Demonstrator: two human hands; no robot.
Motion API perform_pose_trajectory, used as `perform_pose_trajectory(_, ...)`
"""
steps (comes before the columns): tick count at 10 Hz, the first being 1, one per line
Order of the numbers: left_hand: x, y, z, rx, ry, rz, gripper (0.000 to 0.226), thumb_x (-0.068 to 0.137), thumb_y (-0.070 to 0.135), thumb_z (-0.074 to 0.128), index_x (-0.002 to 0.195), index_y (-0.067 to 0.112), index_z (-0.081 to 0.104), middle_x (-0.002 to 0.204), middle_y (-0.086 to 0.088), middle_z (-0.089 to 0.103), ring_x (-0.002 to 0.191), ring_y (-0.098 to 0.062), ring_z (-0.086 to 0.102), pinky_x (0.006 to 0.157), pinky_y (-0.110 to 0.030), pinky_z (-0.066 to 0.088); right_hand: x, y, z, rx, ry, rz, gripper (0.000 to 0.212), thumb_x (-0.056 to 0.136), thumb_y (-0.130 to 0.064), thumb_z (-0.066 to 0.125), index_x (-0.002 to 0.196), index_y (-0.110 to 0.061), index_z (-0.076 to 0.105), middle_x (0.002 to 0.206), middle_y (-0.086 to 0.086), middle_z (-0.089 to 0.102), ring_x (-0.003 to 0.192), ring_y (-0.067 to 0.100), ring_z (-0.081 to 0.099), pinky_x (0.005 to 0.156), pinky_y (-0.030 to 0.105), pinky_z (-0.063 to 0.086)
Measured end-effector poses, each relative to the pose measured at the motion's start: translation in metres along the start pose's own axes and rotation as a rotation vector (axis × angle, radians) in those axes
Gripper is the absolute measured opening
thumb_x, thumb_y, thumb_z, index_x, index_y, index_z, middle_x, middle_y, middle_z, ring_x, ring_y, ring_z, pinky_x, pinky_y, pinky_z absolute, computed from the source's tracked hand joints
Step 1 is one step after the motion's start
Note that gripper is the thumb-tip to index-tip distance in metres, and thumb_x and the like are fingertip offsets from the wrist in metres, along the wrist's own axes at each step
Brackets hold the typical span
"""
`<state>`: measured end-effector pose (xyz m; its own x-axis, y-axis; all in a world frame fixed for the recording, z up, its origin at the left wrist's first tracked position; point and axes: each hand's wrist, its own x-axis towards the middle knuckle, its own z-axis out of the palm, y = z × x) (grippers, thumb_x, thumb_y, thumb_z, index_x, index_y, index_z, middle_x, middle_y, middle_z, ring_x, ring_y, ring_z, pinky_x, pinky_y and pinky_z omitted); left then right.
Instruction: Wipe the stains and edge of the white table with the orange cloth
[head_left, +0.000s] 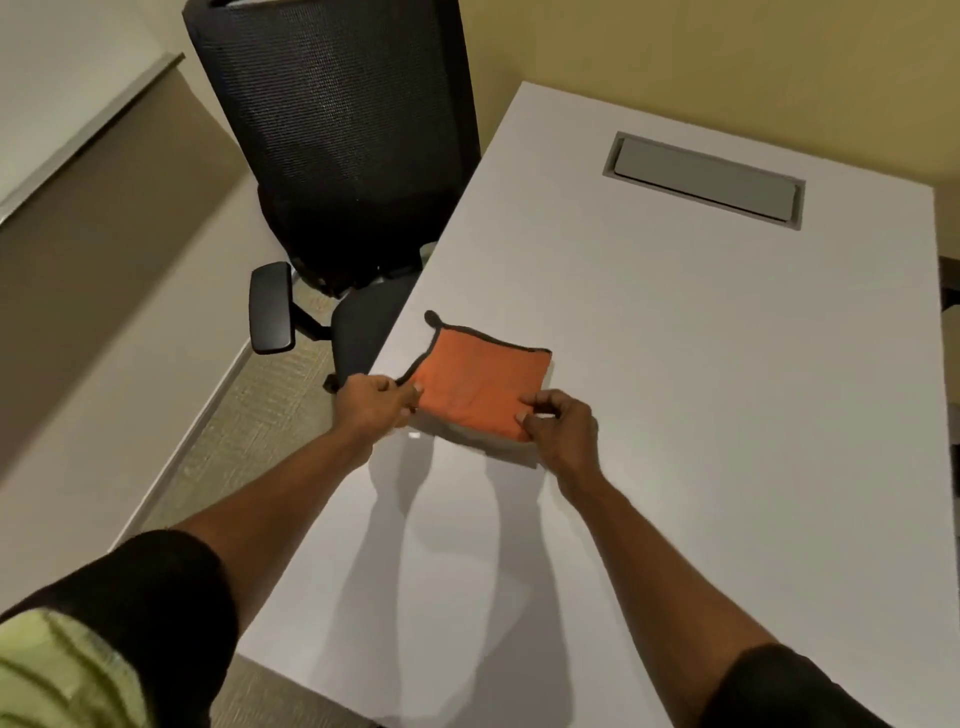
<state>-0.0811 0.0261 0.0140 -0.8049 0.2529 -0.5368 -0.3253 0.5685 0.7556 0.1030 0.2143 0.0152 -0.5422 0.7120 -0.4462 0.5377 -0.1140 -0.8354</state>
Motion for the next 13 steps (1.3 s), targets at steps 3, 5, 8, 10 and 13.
perform_pose_trajectory(3, -0.008, -0.025, 0.004, 1.075, -0.01, 0.468, 0.086, 0.095, 0.049, 0.081, 0.159, 0.004, 0.045, 0.163, -0.018, 0.049, 0.153, -0.039, 0.049, 0.119, -0.054, 0.048, -0.03, 0.041, 0.019, -0.645, -0.015, -0.224, 0.046, 0.101, -0.028, 0.065, 0.145, -0.02, 0.056, 0.15, 0.01, 0.053, 0.132, 0.031, 0.059, 0.099, 0.047, 0.057)
perform_pose_trajectory(5, 0.016, -0.03, 0.016, 1.542, -0.428, 0.874, 0.096, 0.113, 0.068, 0.035, 0.179, 0.008, -0.001, 0.187, -0.015, -0.012, 0.175, -0.034, -0.012, 0.132, -0.041, -0.019, -0.001, 0.053, 0.036, -0.891, -0.165, -0.423, 0.085, 0.101, -0.062, 0.054, 0.165, -0.011, 0.028, 0.171, 0.029, 0.031, 0.151, 0.05, 0.044, 0.121, 0.058, 0.041)
perform_pose_trajectory(8, 0.041, -0.038, 0.007, 1.47, -0.515, 0.709, 0.112, 0.107, 0.08, 0.032, 0.173, 0.01, -0.025, 0.179, -0.012, -0.037, 0.169, -0.031, -0.031, 0.14, -0.047, -0.007, 0.039, 0.042, 0.038, -0.979, -0.287, -0.442, 0.101, 0.101, -0.046, 0.065, 0.17, -0.004, 0.004, 0.179, 0.024, -0.001, 0.168, 0.04, 0.004, 0.136, 0.053, 0.015)
perform_pose_trajectory(10, 0.04, -0.025, 0.015, 1.627, -0.493, 0.657, 0.118, 0.104, 0.084, 0.032, 0.174, 0.006, -0.021, 0.181, -0.017, -0.032, 0.171, -0.033, -0.028, 0.139, -0.052, -0.012, 0.034, 0.031, 0.032, -1.009, -0.339, -0.406, 0.097, 0.103, -0.042, 0.064, 0.171, -0.006, 0.005, 0.18, 0.022, 0.0, 0.167, 0.04, 0.007, 0.131, 0.053, 0.027)
perform_pose_trajectory(13, -0.028, -0.01, 0.044, 1.575, -0.443, 0.76, 0.11, 0.107, 0.076, 0.041, 0.177, 0.004, -0.002, 0.187, -0.018, -0.013, 0.174, -0.038, -0.014, 0.131, -0.044, -0.018, -0.033, 0.059, -0.022, -0.841, -0.237, -0.373, 0.086, 0.107, -0.062, 0.045, 0.172, -0.019, 0.01, 0.181, 0.012, 0.007, 0.169, 0.031, 0.007, 0.135, 0.051, 0.02)
